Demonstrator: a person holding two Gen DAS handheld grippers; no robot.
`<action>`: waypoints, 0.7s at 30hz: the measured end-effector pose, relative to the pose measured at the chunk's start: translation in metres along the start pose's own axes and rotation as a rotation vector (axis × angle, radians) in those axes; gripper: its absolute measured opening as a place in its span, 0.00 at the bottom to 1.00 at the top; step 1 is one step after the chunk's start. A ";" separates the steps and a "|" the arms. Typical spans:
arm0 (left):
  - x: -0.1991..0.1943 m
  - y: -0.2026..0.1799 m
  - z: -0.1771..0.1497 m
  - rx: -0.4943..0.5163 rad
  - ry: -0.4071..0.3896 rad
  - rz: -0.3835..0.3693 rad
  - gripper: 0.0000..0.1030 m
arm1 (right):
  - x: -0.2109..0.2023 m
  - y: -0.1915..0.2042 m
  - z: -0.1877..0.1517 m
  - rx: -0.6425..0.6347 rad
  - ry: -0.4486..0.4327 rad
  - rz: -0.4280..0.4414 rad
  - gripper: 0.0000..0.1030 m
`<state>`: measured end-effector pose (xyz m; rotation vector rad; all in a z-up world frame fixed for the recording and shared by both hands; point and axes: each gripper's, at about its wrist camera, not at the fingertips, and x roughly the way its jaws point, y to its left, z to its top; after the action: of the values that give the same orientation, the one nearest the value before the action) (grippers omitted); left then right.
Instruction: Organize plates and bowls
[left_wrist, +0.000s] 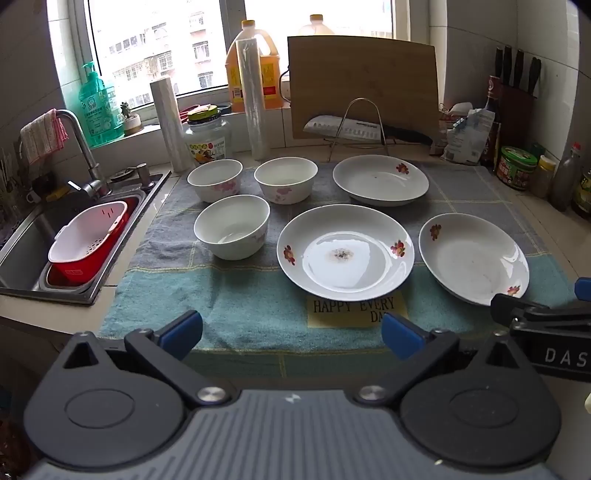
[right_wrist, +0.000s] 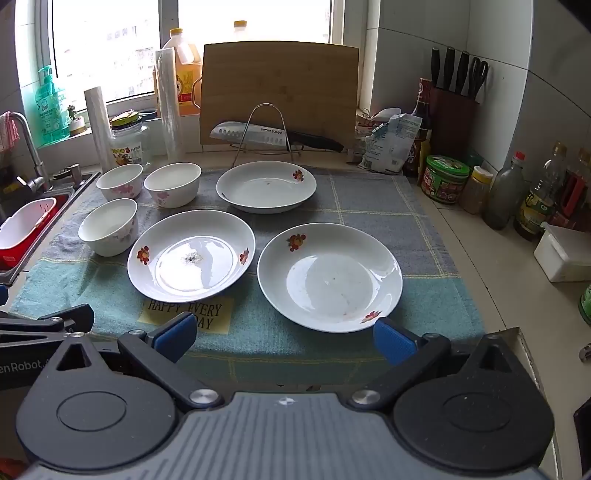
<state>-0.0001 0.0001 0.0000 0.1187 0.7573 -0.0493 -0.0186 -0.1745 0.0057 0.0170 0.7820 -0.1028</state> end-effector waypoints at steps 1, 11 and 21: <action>0.000 0.000 0.000 -0.001 0.002 0.000 0.99 | 0.000 0.000 0.000 -0.001 0.002 0.000 1.00; -0.001 0.001 0.000 -0.006 0.004 -0.004 0.99 | 0.000 -0.001 -0.001 -0.004 -0.002 -0.002 1.00; -0.002 0.001 0.002 -0.015 0.009 -0.004 0.99 | -0.004 0.000 0.000 -0.006 -0.010 0.002 1.00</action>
<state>0.0002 0.0006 0.0030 0.1034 0.7668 -0.0470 -0.0216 -0.1737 0.0089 0.0113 0.7726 -0.0985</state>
